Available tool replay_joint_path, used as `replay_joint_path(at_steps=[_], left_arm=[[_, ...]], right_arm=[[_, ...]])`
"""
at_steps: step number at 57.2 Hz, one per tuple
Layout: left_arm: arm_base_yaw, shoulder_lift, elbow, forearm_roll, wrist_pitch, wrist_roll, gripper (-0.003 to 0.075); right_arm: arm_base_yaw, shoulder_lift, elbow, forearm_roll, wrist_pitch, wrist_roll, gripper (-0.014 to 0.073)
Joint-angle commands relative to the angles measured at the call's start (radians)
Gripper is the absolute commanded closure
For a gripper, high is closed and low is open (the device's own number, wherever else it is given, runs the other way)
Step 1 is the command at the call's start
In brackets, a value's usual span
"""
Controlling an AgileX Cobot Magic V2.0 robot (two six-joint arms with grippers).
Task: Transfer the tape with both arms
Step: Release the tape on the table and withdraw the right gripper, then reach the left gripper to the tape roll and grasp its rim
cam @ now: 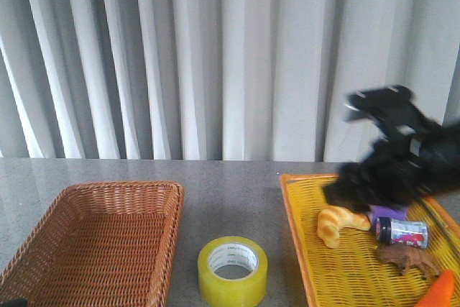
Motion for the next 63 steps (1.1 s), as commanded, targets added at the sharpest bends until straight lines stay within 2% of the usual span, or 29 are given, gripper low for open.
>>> replay_joint_path(at_steps=[1,7,15,28,41,58,63], left_arm=[[-0.006,0.000,-0.033,-0.016,-0.071,-0.004,0.0155],[-0.006,0.000,-0.033,-0.016,-0.071,-0.004,0.0155],[-0.006,0.000,-0.033,-0.016,-0.079,-0.005,0.0155],[-0.006,0.000,-0.033,-0.016,-0.085,-0.005,0.0155],[-0.006,0.000,-0.033,-0.016,-0.085,-0.005,0.0155],[-0.006,0.001,-0.038,-0.026,-0.101,-0.004,0.0155],[-0.006,0.032,-0.072,-0.025,-0.101,0.036,0.0155]], right_arm=[[-0.061,-0.163,0.139,0.008,-0.149,0.005,0.0221],[-0.118,-0.301,0.325,0.008,-0.197,0.007,0.0226],[-0.140,-0.481,0.516,0.000,-0.231,0.007,0.0230],[-0.140,-0.732,0.720,0.026,-0.235,0.012,0.0230],[-0.140,-0.875,0.772,0.025,-0.211,0.012,0.0230],[-0.140,-0.891,0.772,0.026,-0.166,0.012,0.0230],[-0.140,-0.891,0.772,0.026,-0.166,0.012,0.0230]])
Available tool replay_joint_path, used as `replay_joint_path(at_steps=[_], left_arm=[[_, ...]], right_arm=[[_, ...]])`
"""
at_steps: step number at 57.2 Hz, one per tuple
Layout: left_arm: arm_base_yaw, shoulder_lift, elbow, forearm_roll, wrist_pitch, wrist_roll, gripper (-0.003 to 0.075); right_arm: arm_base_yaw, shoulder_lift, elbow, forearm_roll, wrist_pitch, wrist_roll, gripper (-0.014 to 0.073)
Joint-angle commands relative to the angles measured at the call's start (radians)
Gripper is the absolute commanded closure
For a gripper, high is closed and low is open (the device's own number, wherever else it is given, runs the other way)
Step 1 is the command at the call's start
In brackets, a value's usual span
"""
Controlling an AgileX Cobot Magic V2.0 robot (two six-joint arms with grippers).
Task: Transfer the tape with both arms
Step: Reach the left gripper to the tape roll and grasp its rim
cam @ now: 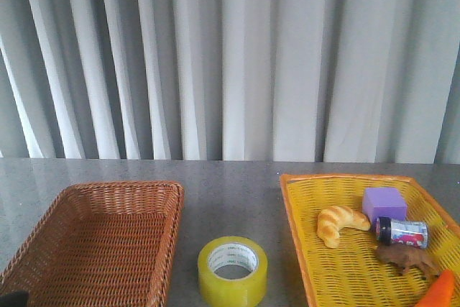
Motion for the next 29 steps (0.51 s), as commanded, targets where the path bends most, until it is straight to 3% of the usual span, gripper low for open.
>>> replay_joint_path(at_steps=[1,14,29], left_arm=[[-0.006,0.034,-0.076,-0.018,-0.074,0.039,0.0155],[-0.021,0.203,-0.275,-0.117,0.010,0.184,0.0155],[-0.132,0.456,-0.458,-0.183,0.052,0.304,0.0155]], right_arm=[[-0.005,0.005,-0.024,0.007,-0.058,-0.001,0.0230],[-0.005,0.005,-0.024,0.007,-0.058,-0.001,0.0230],[-0.005,0.005,-0.024,0.007,-0.058,-0.001,0.0230]])
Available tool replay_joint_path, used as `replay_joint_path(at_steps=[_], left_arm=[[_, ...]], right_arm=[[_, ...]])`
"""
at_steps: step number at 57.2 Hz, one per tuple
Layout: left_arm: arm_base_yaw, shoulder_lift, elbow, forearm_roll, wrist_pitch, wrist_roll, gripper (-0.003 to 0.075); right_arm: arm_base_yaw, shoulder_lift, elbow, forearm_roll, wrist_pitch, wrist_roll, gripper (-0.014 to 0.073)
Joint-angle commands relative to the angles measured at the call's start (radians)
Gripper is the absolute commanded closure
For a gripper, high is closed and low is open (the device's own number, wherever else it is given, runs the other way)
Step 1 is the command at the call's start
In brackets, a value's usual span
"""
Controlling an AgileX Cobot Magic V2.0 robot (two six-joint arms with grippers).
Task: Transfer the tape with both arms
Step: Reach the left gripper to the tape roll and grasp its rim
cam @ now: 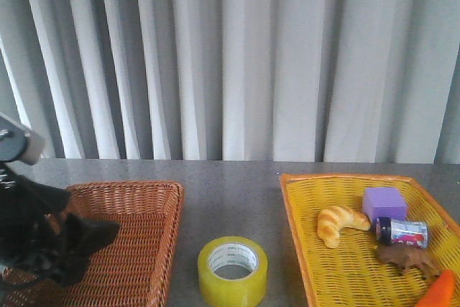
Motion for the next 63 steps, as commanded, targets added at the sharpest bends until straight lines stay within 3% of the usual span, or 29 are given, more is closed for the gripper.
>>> replay_joint_path(at_steps=[1,25,48,63], left_arm=[[-0.048,0.078,-0.098,-0.034,-0.019,0.028,0.0155],[-0.173,0.511,-0.475,0.013,0.187,0.050,0.0155],[-0.176,0.819,-0.817,0.161,0.288,-0.021,0.0185],[-0.176,0.975,-0.989,0.177,0.357,-0.032,0.0197]], right_arm=[[-0.005,0.005,-0.024,0.007,-0.062,-0.001,0.0230],[-0.005,0.005,-0.024,0.007,-0.062,-0.001,0.0230],[-0.005,0.005,-0.024,0.007,-0.062,-0.001,0.0230],[-0.005,0.005,-0.024,0.007,-0.062,-0.001,0.0230]])
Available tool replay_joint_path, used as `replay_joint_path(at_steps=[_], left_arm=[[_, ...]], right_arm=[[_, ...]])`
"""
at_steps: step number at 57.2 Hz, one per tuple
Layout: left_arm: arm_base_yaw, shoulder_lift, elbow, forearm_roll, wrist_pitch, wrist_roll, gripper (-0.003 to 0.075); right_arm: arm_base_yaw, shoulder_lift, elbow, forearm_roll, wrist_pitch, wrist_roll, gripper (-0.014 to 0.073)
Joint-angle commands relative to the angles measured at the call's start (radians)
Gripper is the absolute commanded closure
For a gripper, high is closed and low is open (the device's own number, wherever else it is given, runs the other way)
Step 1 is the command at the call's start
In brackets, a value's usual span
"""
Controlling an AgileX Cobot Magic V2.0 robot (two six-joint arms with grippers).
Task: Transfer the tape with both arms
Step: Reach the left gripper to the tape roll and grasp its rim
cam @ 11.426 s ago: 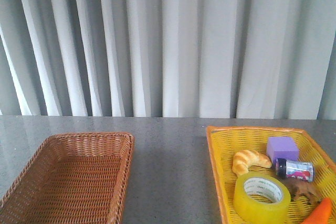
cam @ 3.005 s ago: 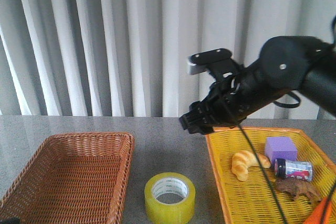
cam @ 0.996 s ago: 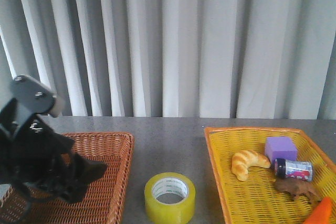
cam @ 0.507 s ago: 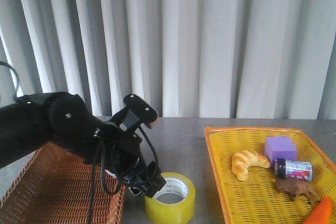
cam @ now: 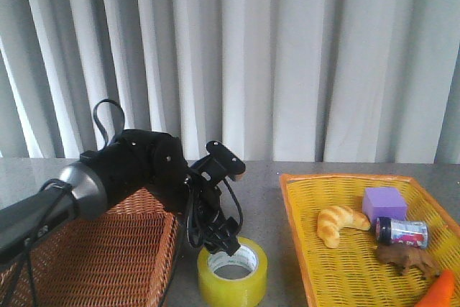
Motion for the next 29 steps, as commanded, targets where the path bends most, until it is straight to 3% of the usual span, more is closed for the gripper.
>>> replay_joint_path(at_steps=[1,21,29], left_arm=[[-0.007,-0.002,-0.086,-0.010,-0.011,-0.012,0.0197],[-0.007,0.121,-0.183,0.059,0.035,-0.067,0.0197],[-0.007,0.125,-0.182,0.057,0.062,-0.068,0.0241]], right_arm=[[-0.005,0.005,-0.024,0.007,-0.062,-0.001,0.0230],[-0.005,0.005,-0.024,0.007,-0.062,-0.001,0.0230],[-0.005,0.005,-0.024,0.007,-0.062,-0.001,0.0230]])
